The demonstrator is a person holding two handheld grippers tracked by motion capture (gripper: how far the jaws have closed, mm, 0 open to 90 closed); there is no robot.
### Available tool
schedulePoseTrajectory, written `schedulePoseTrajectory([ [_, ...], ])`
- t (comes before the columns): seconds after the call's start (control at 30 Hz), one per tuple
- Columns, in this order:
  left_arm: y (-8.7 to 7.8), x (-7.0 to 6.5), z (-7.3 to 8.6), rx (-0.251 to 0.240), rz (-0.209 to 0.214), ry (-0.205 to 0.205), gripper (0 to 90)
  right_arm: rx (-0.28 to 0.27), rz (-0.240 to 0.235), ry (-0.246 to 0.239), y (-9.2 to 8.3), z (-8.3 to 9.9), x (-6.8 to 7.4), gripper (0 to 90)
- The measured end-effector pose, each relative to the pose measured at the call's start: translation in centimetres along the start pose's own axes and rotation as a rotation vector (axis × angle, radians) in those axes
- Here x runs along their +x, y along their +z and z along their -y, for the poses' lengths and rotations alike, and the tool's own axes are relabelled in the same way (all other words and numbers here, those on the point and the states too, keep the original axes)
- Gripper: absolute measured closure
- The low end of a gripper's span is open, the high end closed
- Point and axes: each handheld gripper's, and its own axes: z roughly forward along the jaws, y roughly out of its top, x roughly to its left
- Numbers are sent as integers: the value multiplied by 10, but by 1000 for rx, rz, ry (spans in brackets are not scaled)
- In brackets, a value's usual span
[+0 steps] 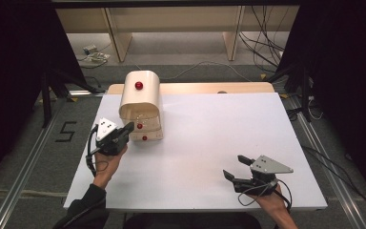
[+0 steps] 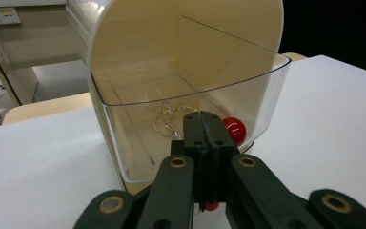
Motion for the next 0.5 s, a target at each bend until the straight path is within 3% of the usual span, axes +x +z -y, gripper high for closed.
schedulePoseTrajectory([
  [0.5,8,3,-1,5,-3,-3,894,0,-1,-1,-1,0,0,261],
])
